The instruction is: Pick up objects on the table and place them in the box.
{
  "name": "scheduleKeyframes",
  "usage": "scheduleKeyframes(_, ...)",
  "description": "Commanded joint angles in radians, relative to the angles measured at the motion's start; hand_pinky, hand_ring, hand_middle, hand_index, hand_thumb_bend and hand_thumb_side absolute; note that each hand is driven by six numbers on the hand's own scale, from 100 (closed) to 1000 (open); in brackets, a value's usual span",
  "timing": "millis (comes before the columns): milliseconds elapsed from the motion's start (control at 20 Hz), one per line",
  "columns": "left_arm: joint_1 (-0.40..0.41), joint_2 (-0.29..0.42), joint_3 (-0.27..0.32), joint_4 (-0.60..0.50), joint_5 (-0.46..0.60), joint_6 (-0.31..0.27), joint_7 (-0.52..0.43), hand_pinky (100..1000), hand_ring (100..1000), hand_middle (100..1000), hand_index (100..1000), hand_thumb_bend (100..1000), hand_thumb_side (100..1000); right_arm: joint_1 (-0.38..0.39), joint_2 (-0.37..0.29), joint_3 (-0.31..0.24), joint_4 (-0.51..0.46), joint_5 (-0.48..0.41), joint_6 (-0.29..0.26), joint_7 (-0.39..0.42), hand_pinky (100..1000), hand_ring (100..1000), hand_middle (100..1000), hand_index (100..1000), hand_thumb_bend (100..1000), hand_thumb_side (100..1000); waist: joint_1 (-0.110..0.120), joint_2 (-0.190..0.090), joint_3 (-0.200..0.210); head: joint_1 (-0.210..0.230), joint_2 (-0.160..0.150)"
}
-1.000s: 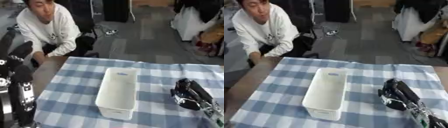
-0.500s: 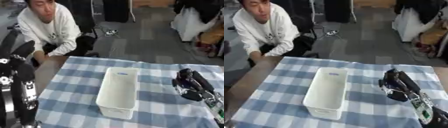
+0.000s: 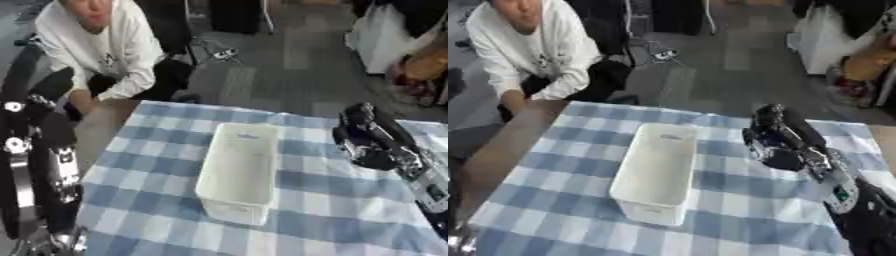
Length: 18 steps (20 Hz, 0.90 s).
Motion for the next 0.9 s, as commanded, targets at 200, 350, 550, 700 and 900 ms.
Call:
scheduleKeyframes(200,-0.017,0.018,-0.002,-0.016,0.009,-0.001,-0.007,832,786,963,981,144,845,-0.068,0.031,0.022,-0.041,-0.049,-0.009,0.063,100,100,100,142,100,712,-0.003,-0.024,0.013,0.022,0.022)
scheduleKeyframes(350,-0.023,0.015,-0.004,-0.016,0.011,-0.002,-0.009,832,786,963,982,145,845,-0.084,0.046,0.027,-0.040,-0.054,-0.015,0.082,100,100,100,142,100,715,-0.006,-0.023,0.022,0.022,0.025)
scheduleKeyframes(550,-0.036,0.005,-0.007,-0.016,0.017,-0.003,-0.013,832,786,963,983,150,845,-0.102,0.067,0.033,-0.036,-0.056,-0.028,0.098,100,100,100,141,100,721,-0.010,-0.021,0.037,0.019,0.019)
scheduleKeyframes(700,-0.051,-0.006,-0.013,-0.016,0.024,-0.005,-0.019,832,786,964,985,152,847,-0.118,0.086,0.033,-0.030,-0.051,-0.031,0.106,100,100,100,141,100,724,-0.014,-0.018,0.053,0.008,0.008)
scheduleKeyframes(900,-0.070,-0.017,-0.017,-0.016,0.032,-0.009,-0.027,832,786,962,986,157,846,-0.134,0.107,0.035,-0.028,-0.052,-0.035,0.109,100,100,100,141,100,727,-0.020,-0.013,0.074,-0.001,-0.006)
